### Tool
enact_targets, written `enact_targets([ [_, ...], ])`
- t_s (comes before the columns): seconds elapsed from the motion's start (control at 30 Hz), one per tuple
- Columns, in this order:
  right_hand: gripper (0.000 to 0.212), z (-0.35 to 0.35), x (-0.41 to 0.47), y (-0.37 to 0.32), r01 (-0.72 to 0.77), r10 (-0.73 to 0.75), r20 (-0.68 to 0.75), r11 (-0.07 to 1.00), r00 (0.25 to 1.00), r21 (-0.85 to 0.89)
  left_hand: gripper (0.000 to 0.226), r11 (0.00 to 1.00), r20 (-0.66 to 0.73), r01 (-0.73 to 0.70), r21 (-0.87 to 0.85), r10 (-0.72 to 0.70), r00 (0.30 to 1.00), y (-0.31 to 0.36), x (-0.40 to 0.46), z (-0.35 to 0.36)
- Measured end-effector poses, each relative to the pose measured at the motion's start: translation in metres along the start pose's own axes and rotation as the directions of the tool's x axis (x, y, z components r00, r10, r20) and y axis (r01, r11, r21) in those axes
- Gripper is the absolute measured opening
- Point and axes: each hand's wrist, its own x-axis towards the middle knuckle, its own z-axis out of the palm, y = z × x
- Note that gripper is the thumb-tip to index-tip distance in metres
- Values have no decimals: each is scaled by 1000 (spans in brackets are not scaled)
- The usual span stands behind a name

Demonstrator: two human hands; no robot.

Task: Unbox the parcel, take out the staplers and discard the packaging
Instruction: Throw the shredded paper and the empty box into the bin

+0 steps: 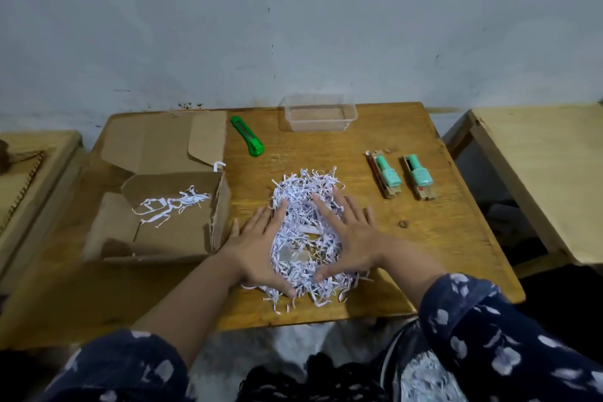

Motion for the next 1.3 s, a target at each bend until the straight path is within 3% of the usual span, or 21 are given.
enact_targets([
  [0.23, 133, 17, 10, 3, 30, -44, -182, 996, 982, -79, 145, 998, -257, -58, -16, 52, 965, -3, 12, 19],
  [0.37, 127, 4, 31, 14, 72, -101, -180, 984, 979, -162, 137, 990, -261, -139, 25, 141, 955, 1, 33, 7],
  [0.5, 123, -9, 57, 28, 123, -161, -188, 973, 969, -196, 135, 988, -256, -130, 79, 146, 956, 2, 57, -8],
  [0.63, 111, -10, 75, 39, 129, -156, -214, 982, 964, -138, 122, 990, -330, -131, -56, 105, 938, -3, 67, -15],
  [0.77, 88, -2, 73, 39, 159, -151, -360, 987, 921, -8, 98, 972, -450, -175, -159, 87, 889, -5, 71, -10],
  [0.93, 57, 10, 61, 22, 217, -92, -538, 960, 838, 175, 74, 964, -492, -190, -187, 75, 867, -1, 73, -10],
  [1.07, 56, -8, 49, 12, 167, 66, -541, 914, 838, 371, 71, 942, -515, -217, -254, 58, 855, 15, 69, -24],
  [1.3, 53, -46, -10, 4, 71, 202, -645, 926, 736, 371, 74, 904, -574, -375, -206, 199, 794, 62, 43, -57],
])
